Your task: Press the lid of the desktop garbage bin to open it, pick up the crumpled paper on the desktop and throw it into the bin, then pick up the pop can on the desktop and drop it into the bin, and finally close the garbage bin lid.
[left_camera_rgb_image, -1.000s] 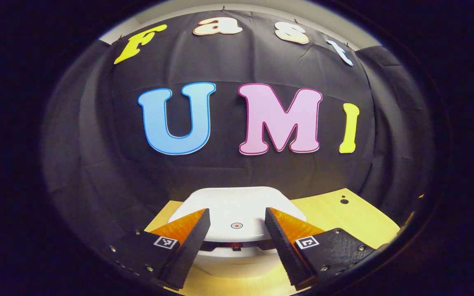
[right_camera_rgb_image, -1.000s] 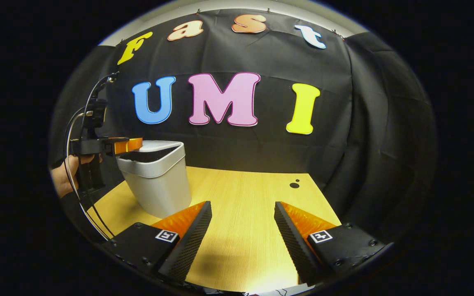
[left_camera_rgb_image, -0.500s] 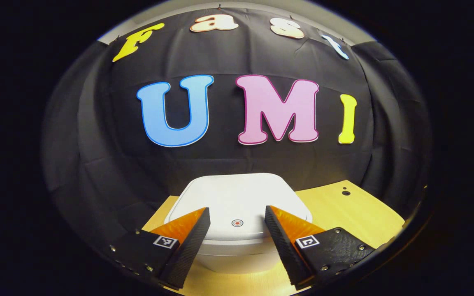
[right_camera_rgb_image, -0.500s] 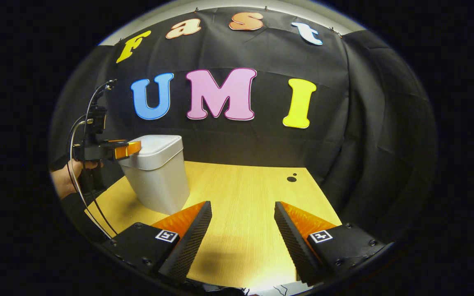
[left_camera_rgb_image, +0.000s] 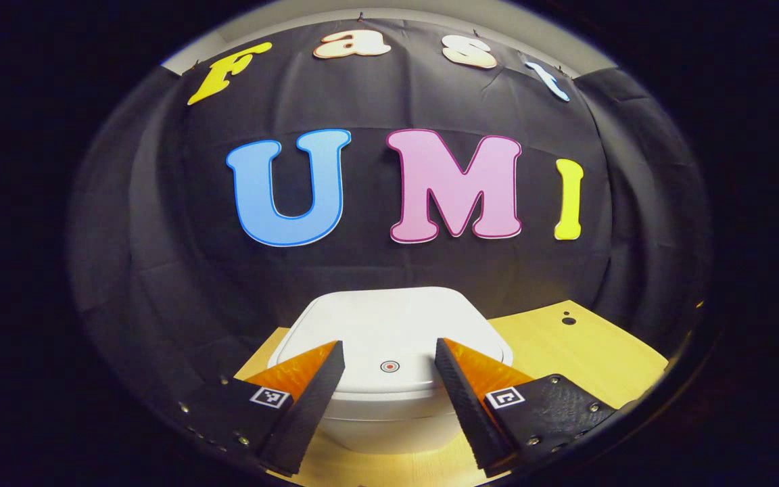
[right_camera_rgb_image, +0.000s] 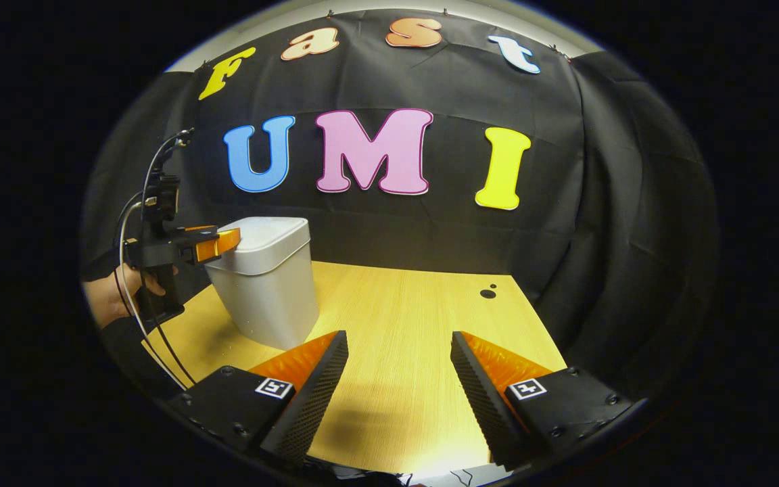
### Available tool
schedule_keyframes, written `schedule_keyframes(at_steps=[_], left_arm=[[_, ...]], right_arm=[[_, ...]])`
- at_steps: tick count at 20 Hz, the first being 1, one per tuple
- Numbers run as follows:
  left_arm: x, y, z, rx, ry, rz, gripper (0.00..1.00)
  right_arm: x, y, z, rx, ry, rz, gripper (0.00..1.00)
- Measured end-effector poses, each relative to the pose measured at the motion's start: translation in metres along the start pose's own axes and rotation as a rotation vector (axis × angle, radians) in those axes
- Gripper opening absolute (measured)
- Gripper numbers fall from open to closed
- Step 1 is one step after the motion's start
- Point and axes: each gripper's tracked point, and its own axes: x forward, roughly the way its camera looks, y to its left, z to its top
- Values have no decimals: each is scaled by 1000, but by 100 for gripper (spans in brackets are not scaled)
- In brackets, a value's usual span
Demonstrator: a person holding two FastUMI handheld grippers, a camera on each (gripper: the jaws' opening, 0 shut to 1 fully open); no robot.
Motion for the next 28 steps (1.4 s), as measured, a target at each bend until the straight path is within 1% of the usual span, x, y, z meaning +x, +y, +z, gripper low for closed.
schedule_keyframes(at_steps=[2,4,7,10,12,14,19,21,23,25,28], left_arm=[[-11,-2,12,-9,-36,21,90],[-29,-9,31,-13,-90,15,89],[-55,-18,59,-4,-155,14,90],[-79,-31,80,-37,-183,-16,89],[-90,-35,92,-57,-197,-17,89],[-101,-42,101,-57,-220,-17,89],[-114,-80,105,-89,-182,-50,89],[-118,-91,105,-98,-193,-38,89],[-120,-101,104,-85,-199,-25,89],[-121,-110,100,-74,-193,-17,89],[-118,-117,97,-97,-182,-20,89]], right_arm=[[2,-1,6,7,-15,-1,99],[3,-6,16,22,-44,-14,99],[3,-5,33,47,-98,-12,99],[8,-2,49,42,-132,1,99],[10,-3,61,45,-158,10,99],[12,-1,74,52,-189,30,99],[18,-4,102,58,-243,80,99],[18,-6,115,48,-274,103,99],[20,-7,125,33,-299,130,99],[22,-6,127,20,-303,158,99],[19,-1,129,18,-297,191,98]])
